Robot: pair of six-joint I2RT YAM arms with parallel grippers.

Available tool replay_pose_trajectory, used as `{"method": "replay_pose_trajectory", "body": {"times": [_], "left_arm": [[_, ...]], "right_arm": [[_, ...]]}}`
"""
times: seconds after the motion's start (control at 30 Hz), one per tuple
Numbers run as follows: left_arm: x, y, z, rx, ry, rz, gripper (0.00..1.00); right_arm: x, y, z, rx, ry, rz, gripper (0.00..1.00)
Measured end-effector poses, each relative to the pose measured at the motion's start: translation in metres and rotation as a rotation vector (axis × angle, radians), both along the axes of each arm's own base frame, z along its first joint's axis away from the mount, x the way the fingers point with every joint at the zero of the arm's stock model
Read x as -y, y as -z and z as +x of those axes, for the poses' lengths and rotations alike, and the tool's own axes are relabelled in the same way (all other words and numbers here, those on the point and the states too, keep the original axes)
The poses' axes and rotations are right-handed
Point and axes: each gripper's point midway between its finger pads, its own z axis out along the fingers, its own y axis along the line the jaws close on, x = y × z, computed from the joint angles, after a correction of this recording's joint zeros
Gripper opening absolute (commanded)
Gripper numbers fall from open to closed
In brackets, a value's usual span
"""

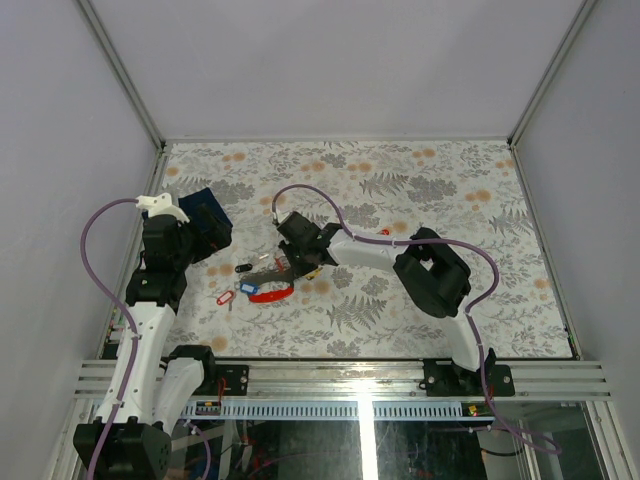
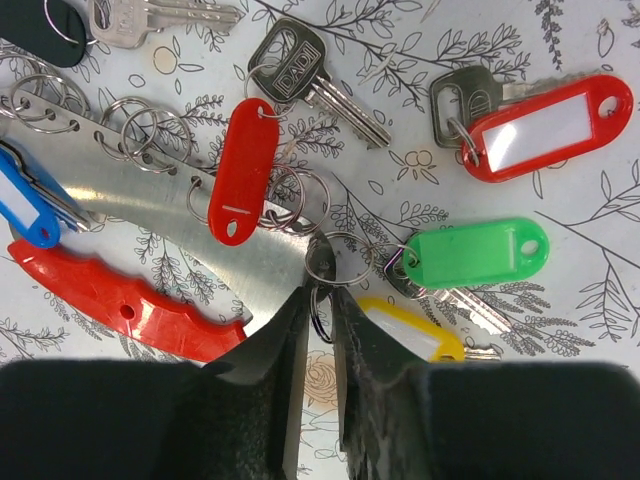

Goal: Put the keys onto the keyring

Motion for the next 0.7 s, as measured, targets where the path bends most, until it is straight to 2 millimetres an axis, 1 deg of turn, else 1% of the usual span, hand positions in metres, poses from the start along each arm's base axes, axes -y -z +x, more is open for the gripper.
{"method": "replay_pose_trajectory", "body": {"times": [0.13, 0.17, 0.27, 0.37, 0.53, 0.6, 0.7], "left_arm": [[0.0, 0.0, 0.0, 0.0, 0.0, 0.0, 1.0], [0.0, 0.0, 0.0, 0.0, 0.0, 0.0, 1.0], [0.0, 0.0, 0.0, 0.0, 0.001, 0.0, 1.0], [0.0, 0.0, 0.0, 0.0, 0.001, -0.001, 1.0], [0.0, 0.0, 0.0, 0.0, 0.002, -0.001, 1.0], [0.001, 0.0, 0.0, 0.0, 0.003, -0.001, 1.0], [0.002, 0.0, 0.0, -0.001, 0.009, -0.004, 1.0]], "right_arm": [[0.0, 0.0, 0.0, 0.001, -0.005, 0.001, 0.01], [0.0, 0.001, 0.0, 0.003, -0.007, 0.003, 0.0], [0.003, -0.002, -0.004, 0.005, -0.017, 0.007, 0.0], [0.005, -0.012, -0.008, 0.008, -0.038, 0.022, 0.0], [0.004, -0.049, -0.017, 0.025, -0.1, 0.089, 0.0], [0.01, -0.062, -0.025, 0.035, -0.123, 0.109, 0.0], [0.026, -0.068, -0.038, 0.032, -0.143, 0.109, 0.0]]}}
